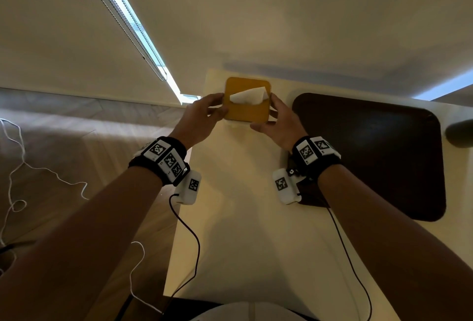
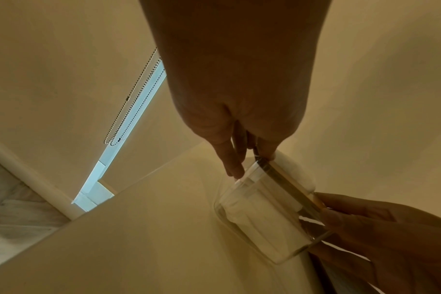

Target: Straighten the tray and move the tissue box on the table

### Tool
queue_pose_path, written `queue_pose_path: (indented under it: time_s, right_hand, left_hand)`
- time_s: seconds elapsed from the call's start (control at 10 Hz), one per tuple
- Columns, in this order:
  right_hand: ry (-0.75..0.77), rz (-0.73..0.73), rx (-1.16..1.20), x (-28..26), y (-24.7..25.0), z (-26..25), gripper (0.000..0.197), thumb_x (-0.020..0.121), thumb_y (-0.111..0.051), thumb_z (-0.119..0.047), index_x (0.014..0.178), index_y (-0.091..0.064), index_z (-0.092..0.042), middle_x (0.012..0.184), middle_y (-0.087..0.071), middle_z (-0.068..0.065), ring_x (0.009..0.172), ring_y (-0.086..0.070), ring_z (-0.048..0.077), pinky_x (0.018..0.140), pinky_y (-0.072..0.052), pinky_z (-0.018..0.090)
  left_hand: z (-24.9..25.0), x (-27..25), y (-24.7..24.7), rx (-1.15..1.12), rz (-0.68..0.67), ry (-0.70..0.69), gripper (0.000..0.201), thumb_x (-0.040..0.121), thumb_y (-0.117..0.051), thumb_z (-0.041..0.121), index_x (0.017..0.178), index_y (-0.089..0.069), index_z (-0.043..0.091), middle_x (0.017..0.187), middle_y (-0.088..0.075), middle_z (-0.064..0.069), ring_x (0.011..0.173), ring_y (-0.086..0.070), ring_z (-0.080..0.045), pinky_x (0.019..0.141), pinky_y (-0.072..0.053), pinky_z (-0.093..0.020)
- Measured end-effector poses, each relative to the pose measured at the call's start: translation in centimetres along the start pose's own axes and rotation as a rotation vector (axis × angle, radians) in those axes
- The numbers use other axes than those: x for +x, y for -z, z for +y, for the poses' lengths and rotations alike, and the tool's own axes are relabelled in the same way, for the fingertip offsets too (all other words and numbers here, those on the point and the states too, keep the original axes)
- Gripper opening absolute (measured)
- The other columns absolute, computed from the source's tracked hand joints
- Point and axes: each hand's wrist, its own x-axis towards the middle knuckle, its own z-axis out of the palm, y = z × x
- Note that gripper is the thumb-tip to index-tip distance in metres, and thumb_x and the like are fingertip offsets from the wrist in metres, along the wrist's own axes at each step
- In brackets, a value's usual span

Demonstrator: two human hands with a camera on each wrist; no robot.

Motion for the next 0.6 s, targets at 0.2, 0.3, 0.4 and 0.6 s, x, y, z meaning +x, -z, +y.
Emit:
queue_pose_path:
  time_s: [0.2,0.3,0.4,0.6]
  right_hand:
    - [-0.044,-0.035,-0.103,-0.2,0.3,0.2,0.102,0.066,-0.085,-0.043,0.147,-0.027,-0.022,0.148,-0.042,0.004,0.129,-0.046,0.022,0.1,-0.048,0.048]
    - [-0.059,-0.027,-0.175,-0.8,0.7,0.5,0.106,0.065,-0.082,-0.052,0.148,-0.025,-0.019,0.15,-0.039,0.005,0.13,-0.043,0.021,0.103,-0.044,0.05]
    - [-0.059,-0.008,-0.23,-1.9,1.2,0.5,0.097,0.072,-0.077,-0.052,0.148,-0.026,-0.017,0.149,-0.04,0.006,0.13,-0.043,0.02,0.105,-0.043,0.047]
    - [0.015,-0.023,-0.415,-6.4,2.6,0.0,0.078,0.085,-0.063,-0.051,0.146,-0.028,-0.018,0.149,-0.04,0.007,0.135,-0.037,0.022,0.111,-0.034,0.045]
  left_hand:
    - [0.1,-0.3,0.3,0.092,-0.031,-0.005,0.043,0.098,-0.058,0.033,0.139,-0.053,0.019,0.131,-0.066,-0.001,0.101,-0.067,-0.011,0.084,-0.052,-0.018]
    - [0.4,-1.1,0.6,0.145,-0.034,-0.02,0.046,0.099,-0.057,0.035,0.141,-0.05,0.018,0.138,-0.061,-0.002,0.109,-0.06,-0.008,0.09,-0.047,-0.021]
    - [0.7,-2.1,0.9,0.175,-0.047,-0.014,0.05,0.098,-0.057,0.039,0.143,-0.048,0.019,0.143,-0.057,-0.002,0.123,-0.058,-0.014,0.097,-0.045,-0.03]
    - [0.8,-5.0,1.0,0.294,-0.074,-0.067,0.061,0.096,-0.056,0.046,0.148,-0.04,0.02,0.149,-0.049,-0.008,0.132,-0.051,-0.021,0.097,-0.043,-0.032]
